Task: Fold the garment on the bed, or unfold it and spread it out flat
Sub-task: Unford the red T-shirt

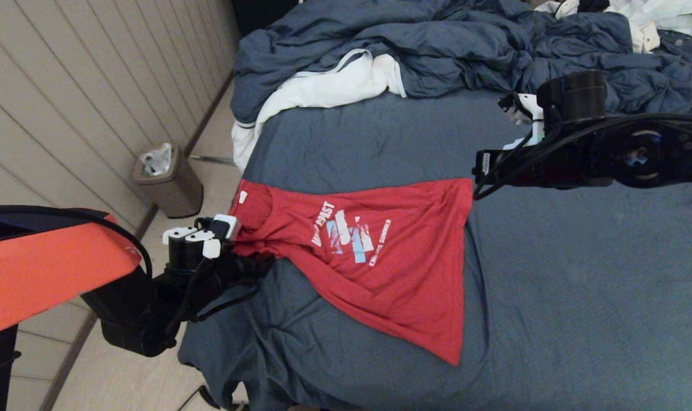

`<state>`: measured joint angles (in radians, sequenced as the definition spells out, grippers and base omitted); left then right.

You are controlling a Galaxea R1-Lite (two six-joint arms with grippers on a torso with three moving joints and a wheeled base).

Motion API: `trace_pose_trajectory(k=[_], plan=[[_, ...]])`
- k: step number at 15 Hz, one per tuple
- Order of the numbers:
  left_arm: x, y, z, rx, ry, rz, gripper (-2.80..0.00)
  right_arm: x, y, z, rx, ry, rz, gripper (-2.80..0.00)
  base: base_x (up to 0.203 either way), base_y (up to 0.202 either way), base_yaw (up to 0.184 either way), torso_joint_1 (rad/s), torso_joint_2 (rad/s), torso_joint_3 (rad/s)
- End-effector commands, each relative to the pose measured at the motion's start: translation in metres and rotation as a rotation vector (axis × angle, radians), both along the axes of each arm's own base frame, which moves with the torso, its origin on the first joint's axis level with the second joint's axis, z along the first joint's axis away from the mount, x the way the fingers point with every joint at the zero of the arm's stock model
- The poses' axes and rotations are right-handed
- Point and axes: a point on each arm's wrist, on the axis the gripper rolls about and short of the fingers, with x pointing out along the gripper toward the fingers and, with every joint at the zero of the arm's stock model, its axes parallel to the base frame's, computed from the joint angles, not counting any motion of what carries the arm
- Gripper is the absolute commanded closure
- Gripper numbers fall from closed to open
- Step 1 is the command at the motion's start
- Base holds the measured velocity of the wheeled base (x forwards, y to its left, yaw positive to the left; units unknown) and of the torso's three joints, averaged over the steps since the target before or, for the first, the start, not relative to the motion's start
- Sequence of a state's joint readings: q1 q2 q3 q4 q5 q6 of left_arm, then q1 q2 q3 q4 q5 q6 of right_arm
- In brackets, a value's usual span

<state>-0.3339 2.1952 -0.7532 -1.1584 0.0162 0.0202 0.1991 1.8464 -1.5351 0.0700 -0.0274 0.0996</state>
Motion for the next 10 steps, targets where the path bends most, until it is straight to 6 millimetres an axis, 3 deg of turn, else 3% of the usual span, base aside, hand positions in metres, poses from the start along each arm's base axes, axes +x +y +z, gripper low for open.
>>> trace_pose_trajectory(k=[1, 6, 7, 10], plan=[[0.0001, -0.0026, -0.0009, -0.002, -0.006, -0.004, -2.80, 0.0017, 0.0004, -0.0025, -0.001, 0.007, 0.000, 0.00, 0.000, 0.000, 0.000, 0.000, 0.00, 0.000], [-0.0022, -0.0077, -0.0022, -0.002, 0.002, -0.013, -2.80, 0.0017, 0.0004, -0.0024, -0.001, 0.007, 0.000, 0.00, 0.000, 0.000, 0.000, 0.000, 0.00, 0.000], [-0.0022, -0.0088, -0.0026, 0.003, 0.001, -0.002, 0.00, 0.0018, 0.0005, -0.0018, -0.001, 0.005, 0.000, 0.00, 0.000, 0.000, 0.000, 0.000, 0.00, 0.000], [-0.0024, -0.0095, -0.0024, 0.002, -0.001, 0.002, 0.00, 0.0017, 0.0005, -0.0019, -0.001, 0.005, 0.000, 0.00, 0.000, 0.000, 0.000, 0.000, 0.00, 0.000]])
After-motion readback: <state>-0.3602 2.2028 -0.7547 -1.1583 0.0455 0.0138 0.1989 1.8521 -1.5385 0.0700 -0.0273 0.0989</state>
